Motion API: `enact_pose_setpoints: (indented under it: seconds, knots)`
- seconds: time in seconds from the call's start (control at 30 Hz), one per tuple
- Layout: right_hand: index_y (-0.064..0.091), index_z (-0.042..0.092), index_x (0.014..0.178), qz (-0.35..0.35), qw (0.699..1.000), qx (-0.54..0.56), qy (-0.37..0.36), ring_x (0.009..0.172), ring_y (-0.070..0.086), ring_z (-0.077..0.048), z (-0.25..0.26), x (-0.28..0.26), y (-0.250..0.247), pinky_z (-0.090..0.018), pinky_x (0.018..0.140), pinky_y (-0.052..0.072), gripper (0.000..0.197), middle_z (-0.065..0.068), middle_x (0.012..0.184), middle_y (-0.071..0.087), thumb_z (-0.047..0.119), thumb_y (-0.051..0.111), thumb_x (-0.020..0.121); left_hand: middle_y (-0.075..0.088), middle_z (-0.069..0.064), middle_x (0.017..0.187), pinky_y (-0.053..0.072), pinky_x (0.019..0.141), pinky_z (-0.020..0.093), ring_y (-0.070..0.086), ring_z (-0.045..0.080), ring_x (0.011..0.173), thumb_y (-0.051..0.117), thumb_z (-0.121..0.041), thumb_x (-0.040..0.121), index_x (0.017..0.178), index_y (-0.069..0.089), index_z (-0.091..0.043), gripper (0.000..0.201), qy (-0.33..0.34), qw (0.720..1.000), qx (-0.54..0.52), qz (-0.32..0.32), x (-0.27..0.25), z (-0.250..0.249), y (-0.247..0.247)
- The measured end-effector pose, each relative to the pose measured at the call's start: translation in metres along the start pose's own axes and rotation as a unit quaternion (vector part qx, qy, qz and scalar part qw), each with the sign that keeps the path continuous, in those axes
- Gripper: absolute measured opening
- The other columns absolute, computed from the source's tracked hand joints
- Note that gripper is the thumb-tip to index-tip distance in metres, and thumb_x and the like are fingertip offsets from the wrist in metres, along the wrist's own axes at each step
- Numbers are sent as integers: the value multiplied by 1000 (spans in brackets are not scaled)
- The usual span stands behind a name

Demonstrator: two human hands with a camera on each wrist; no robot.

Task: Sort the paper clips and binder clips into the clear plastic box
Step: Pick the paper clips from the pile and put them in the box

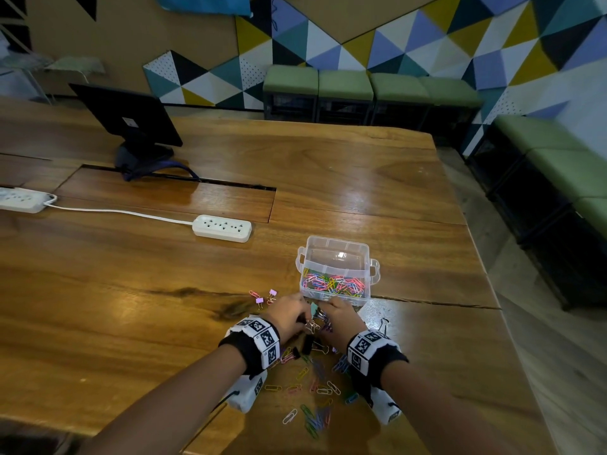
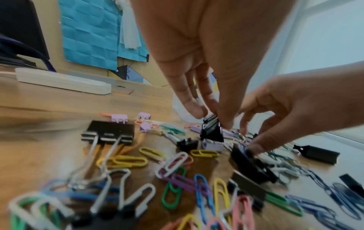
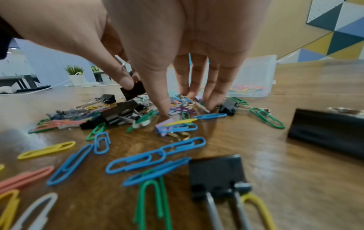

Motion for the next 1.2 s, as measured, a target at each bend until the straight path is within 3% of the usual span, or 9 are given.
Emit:
enact_pose_setpoints:
  seconds: [0.1, 0.2, 0.33, 0.57, 0.7, 0.83, 0.93, 1.03, 1.2]
  knots:
    - [45, 15, 134, 1, 1000, -6, -1, 123, 40, -25, -3, 0, -1, -32, 104, 33, 53, -7, 131, 47, 17, 63, 84, 55, 3, 118, 44, 95, 28, 54, 18, 110, 64, -14, 87, 106, 66, -12, 20, -7, 999, -21, -29, -4, 10, -16]
    - [58, 12, 120, 13, 1000, -3, 2, 116, 46, -24, -6, -2, -1, -29, 96, 39, 36, -7, 123, 51, 14, 62, 84, 55, -3, 114, 49, 96, 26, 56, 13, 105, 63, -17, 87, 103, 65, -17, 16, -31, 996, -39, -68, -8, 24, -31]
    - [60, 8, 108, 30, 999, -5, 30, 112, 51, -25, -15, -6, 0, -31, 91, 43, 24, -9, 120, 54, 13, 60, 84, 53, -1, 111, 49, 94, 26, 56, 16, 104, 61, -14, 88, 102, 63, -13, 14, -71, 992, -16, -99, -8, 44, -43]
    - [63, 14, 102, 32, 999, 2, 20, 104, 55, -23, -23, -13, -5, -26, 85, 43, 19, -6, 113, 57, 17, 61, 83, 50, 3, 119, 49, 95, 32, 54, 20, 110, 64, -20, 86, 112, 57, -18, 27, -140, 988, 34, -58, -6, 67, -31]
    - [60, 18, 107, 15, 999, 20, 21, 105, 53, -19, -32, -14, -14, -24, 87, 45, 30, -1, 114, 54, 18, 68, 77, 46, 0, 124, 45, 99, 29, 49, 17, 113, 63, -21, 86, 128, 49, -23, 44, -46, 992, 80, -88, -1, 33, -31]
    - [57, 18, 118, 67, 997, -16, 15, 114, 50, -24, -26, -17, 2, -33, 100, 45, 45, -3, 123, 47, 22, 72, 76, 42, 0, 137, 36, 108, 34, 39, 19, 128, 54, -9, 90, 139, 39, -25, 54, 51, 990, 133, -24, 5, 0, -9]
    - [61, 18, 115, 68, 998, -7, 12, 110, 53, -25, -21, -19, 9, -30, 95, 45, 38, -4, 123, 46, 18, 69, 78, 35, 3, 146, 31, 111, 39, 33, 24, 135, 53, -5, 90, 145, 32, -22, 61, 73, 981, 178, 28, 8, -10, 9]
    - [64, 15, 96, 76, 997, -4, 23, 103, 55, -26, -19, -21, 12, -30, 86, 45, 17, -5, 116, 51, 17, 66, 79, 31, 8, 150, 27, 112, 35, 30, 28, 137, 47, -2, 93, 147, 29, -13, 58, 73, 975, 199, 65, 9, -14, 18]
    - [66, 19, 85, 83, 995, 18, 58, 82, 50, -16, -27, -24, 7, -26, 76, 44, 8, -3, 97, 62, 20, 68, 77, 43, 11, 137, 32, 108, 33, 40, 28, 128, 53, 1, 89, 134, 44, -9, 47, 48, 984, 162, 62, 15, -10, 18]
Point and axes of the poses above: each hand's wrist, its own x-axis towards the middle knuckle, its own y-axis out of the palm, z = x × y, the point moved 9 cm from there along x, towards the middle knuckle
